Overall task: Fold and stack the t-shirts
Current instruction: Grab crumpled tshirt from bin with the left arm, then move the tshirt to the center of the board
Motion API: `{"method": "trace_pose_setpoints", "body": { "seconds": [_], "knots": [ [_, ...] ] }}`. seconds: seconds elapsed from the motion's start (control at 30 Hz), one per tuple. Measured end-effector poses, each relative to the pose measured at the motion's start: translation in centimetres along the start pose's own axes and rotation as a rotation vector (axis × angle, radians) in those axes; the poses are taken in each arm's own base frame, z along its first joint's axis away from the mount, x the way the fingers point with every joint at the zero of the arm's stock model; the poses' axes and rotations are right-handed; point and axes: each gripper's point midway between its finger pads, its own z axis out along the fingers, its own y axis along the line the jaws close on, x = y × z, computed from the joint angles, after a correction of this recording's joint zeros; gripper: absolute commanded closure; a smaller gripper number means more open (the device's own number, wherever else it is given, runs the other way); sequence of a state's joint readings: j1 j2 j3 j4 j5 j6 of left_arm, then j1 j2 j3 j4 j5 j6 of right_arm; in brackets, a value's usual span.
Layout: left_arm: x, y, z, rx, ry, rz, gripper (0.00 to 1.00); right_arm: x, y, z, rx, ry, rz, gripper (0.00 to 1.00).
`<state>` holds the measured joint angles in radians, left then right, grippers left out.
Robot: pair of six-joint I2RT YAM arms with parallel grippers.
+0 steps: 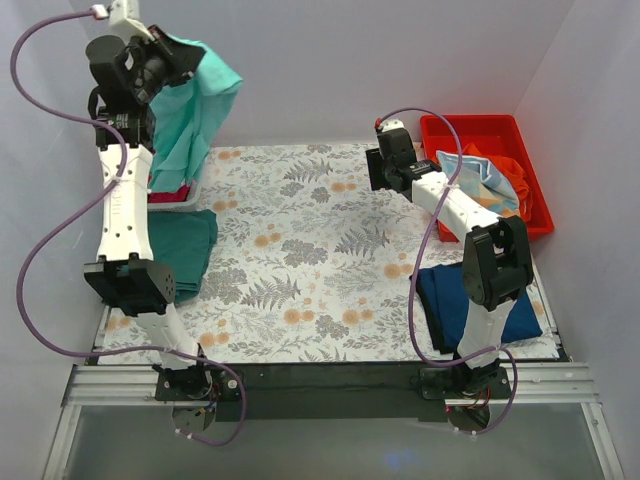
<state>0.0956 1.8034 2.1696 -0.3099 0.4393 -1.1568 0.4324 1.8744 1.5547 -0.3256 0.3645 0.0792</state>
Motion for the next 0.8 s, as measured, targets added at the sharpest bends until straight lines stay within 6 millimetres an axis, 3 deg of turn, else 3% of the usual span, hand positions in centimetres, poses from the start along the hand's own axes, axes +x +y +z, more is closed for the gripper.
{"method": "trace_pose_setpoints", "body": {
  "seconds": [0.07, 0.23, 0.27, 0.3, 0.37, 0.47, 0.53, 0.7, 0.77, 0.8],
  "knots": [
    [0.7, -4.9, 0.3, 0.129, 0.025, 0.027, 1.0, -0.1, -0.1, 0.0, 0.003, -0.002, 0.001, 0.31],
    [3.1, -14.7, -0.3, 0.424, 0.109, 0.077, 1.0, -0.1, -0.6, -0.1, 0.034, 0.0, 0.006, 0.3],
    [3.2, -15.9, -0.7, 0.466, 0.115, 0.088, 0.68, 0.0, -0.9, -0.2, 0.054, 0.004, 0.012, 0.3],
    [3.2, -16.7, -1.0, 0.496, 0.119, 0.096, 0.55, 0.1, -1.2, -0.2, 0.074, 0.008, 0.018, 0.3],
    [3.0, -17.5, -1.6, 0.533, 0.114, 0.119, 0.19, 0.3, -2.0, -0.3, 0.123, 0.014, 0.034, 0.29],
    [3.8, -16.5, -1.7, 0.504, 0.126, 0.126, 0.16, 0.9, -3.6, -0.7, 0.215, 0.029, 0.059, 0.27],
    [5.2, -14.7, -1.1, 0.427, 0.145, 0.108, 0.15, 1.1, -4.6, -1.1, 0.266, 0.035, 0.075, 0.27],
    [11.9, -6.1, 0.9, 0.09, 0.237, 0.047, 0.09, 0.2, -5.9, -2.5, 0.301, 0.009, 0.098, 0.28],
    [15.8, -2.3, 0.9, -0.041, 0.302, 0.029, 0.09, 0.0, -5.7, -2.9, 0.273, 0.003, 0.095, 0.34],
    [17.7, -0.8, 0.7, -0.091, 0.34, 0.019, 0.09, 0.1, -5.6, -3.1, 0.256, 0.005, 0.082, 0.41]
  ]
}}
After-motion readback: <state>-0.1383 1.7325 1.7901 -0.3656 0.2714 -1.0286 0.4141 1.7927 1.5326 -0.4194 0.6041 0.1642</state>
